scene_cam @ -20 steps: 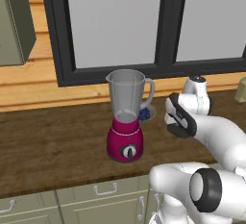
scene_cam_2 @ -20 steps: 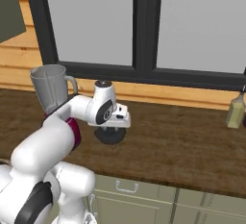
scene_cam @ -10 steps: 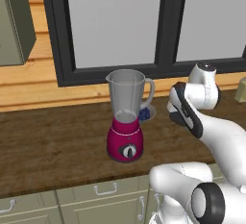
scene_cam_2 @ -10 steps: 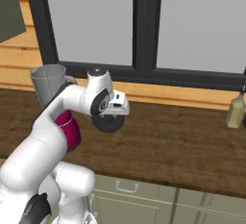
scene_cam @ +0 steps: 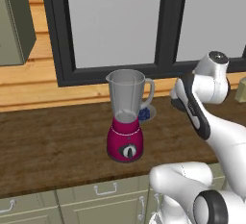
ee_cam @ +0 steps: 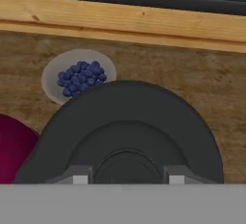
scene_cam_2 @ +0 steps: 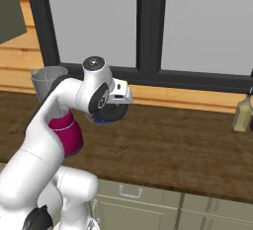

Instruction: Close the lid blender by securely placing the lid on top.

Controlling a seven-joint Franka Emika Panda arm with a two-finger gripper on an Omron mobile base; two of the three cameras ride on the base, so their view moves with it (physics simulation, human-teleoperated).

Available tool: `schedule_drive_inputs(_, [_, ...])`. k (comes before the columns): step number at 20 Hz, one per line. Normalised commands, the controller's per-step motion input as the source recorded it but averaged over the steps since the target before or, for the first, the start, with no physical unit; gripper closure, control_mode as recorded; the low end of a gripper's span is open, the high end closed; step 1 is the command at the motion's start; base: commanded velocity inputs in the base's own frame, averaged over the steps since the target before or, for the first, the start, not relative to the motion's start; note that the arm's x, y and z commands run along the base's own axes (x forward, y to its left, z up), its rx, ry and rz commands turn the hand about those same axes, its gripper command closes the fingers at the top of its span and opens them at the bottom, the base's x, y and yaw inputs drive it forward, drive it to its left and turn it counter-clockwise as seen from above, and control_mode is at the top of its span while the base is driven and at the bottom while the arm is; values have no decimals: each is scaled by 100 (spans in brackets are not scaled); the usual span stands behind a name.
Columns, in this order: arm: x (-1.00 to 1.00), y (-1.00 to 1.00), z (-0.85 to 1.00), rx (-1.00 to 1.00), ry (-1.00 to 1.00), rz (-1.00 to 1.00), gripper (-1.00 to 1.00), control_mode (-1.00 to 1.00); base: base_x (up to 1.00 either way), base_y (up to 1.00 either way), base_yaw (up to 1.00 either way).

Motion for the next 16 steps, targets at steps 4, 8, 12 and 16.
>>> schedule_drive_inputs(4, [0,8,58,0,-14,1,100,-100,0,0,0])
schedule_drive_inputs(8, [0,20,56,0,-5,4,100,-100,0,0,0])
schedule_drive_inputs(12, [0,29,58,0,-1,4,100,-100,0,0,0])
schedule_drive_inputs(16, [0,37,58,0,-2,4,100,-100,0,0,0])
